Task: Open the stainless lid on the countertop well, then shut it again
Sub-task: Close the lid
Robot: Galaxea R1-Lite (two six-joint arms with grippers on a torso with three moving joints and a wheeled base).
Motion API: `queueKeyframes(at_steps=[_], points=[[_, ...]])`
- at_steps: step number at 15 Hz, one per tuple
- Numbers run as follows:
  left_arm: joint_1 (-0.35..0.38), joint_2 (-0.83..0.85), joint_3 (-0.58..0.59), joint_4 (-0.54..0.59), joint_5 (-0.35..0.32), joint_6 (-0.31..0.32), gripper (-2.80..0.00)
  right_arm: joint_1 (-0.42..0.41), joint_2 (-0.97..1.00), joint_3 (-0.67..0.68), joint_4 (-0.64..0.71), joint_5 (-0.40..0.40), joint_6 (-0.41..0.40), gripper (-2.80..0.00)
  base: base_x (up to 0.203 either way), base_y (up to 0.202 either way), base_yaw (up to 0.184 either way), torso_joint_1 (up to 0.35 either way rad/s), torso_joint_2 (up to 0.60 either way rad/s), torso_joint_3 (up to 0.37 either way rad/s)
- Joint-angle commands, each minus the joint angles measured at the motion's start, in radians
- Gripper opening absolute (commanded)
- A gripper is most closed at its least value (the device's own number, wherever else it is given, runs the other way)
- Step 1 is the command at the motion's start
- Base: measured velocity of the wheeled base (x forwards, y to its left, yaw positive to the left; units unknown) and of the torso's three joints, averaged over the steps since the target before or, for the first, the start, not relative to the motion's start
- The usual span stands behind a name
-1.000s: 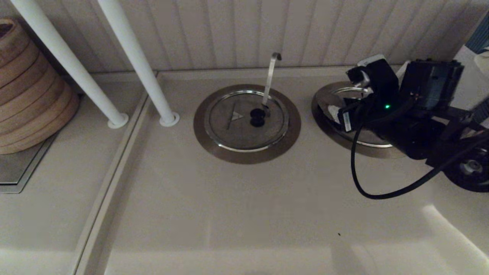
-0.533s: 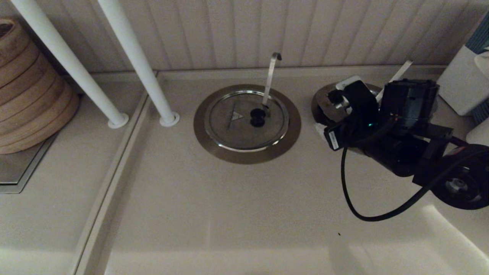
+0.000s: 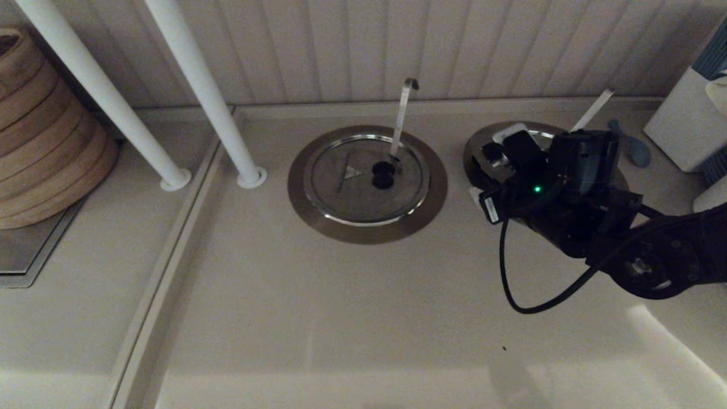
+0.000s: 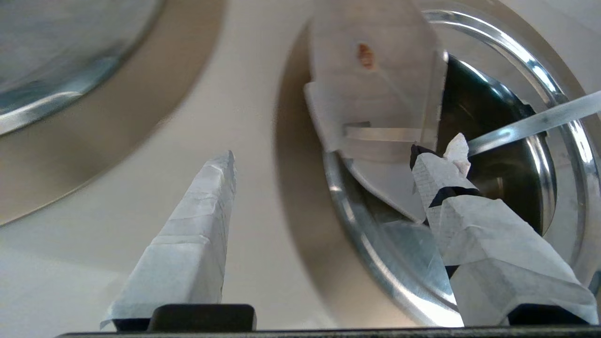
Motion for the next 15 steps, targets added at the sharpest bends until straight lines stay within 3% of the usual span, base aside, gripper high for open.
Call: queueKeyframes(at_steps=[1,15], points=[[0.0,0.001,0.0,0.0,0.002,-0.001,-2.8,-0.021,0.027,-0.016,-0.021,-0.002,-0.003,0.0,0.0,0.0,0.0,0.0,0.0,0.0],[0.0,0.001,0.0,0.0,0.0,-0.001,-2.8,-0.092,-0.023,-0.059,-0.051,-0.002,-0.003,0.0,0.0,0.0,0.0,0.0,0.0,0.0]])
